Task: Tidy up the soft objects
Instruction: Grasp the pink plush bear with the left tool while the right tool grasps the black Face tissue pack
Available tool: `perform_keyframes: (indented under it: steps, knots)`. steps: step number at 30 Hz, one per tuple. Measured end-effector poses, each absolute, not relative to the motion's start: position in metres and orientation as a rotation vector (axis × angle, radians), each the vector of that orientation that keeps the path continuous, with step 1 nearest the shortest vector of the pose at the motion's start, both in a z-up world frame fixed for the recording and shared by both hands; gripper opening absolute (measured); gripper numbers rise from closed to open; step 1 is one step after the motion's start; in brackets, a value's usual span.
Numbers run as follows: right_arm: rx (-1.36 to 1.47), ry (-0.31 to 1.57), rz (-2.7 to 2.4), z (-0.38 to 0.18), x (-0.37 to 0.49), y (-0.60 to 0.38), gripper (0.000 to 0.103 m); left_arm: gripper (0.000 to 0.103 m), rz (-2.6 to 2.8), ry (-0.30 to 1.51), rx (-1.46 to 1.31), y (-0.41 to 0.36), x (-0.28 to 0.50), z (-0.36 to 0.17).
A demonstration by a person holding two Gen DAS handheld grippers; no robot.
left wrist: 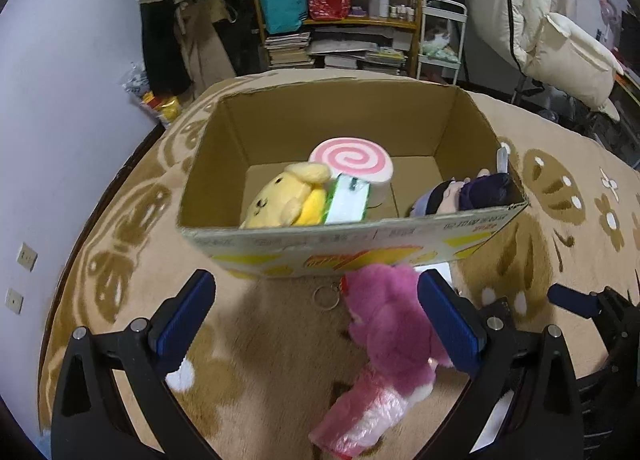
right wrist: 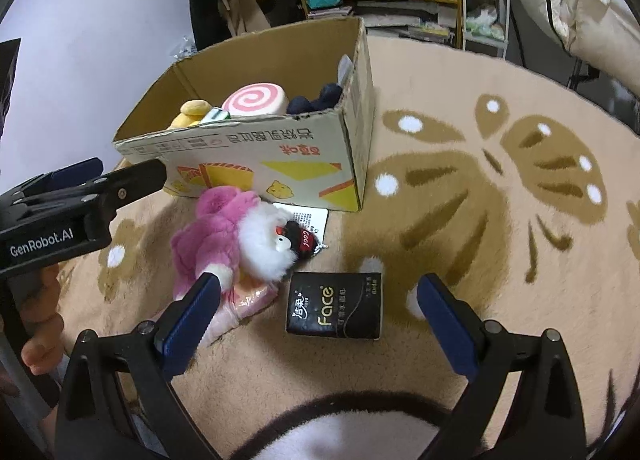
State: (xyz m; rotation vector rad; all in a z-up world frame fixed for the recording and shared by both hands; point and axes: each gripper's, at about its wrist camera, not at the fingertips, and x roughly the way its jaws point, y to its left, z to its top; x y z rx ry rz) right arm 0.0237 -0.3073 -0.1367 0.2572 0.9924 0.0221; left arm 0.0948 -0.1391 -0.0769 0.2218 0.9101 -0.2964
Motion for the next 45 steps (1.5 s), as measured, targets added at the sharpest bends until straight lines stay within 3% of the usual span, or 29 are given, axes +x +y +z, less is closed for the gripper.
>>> perform_keyframes:
  steps: [21,25,36,38,40,45]
  knots:
    - [0.235,1.122,0.017,-0.174,0.040,-0.303,0.101,0.100,-0.453,1.084,0.296,-0.178,0.100,-0.124]
    - [0.227,1.144,0.005,-0.181,0.042,-0.305,0.095,0.100,-0.444,1.132,0.270,-0.175,0.105,-0.132]
    - [0.229,1.159,-0.001,-0.189,0.047,-0.308,0.094,0.101,-0.445,1.188,0.281,-0.183,0.107,-0.141]
    - [0.225,1.156,-0.004,-0.189,0.046,-0.309,0.090,0.102,-0.433,1.211,0.273,-0.181,0.109,-0.143]
    - [0.214,1.143,-0.004,-0.187,0.045,-0.304,0.073,0.102,-0.400,1.233,0.284,-0.178,0.113,-0.147]
    - [0.222,1.152,0.001,-0.188,0.047,-0.307,0.073,0.100,-0.386,1.237,0.286,-0.178,0.115,-0.149]
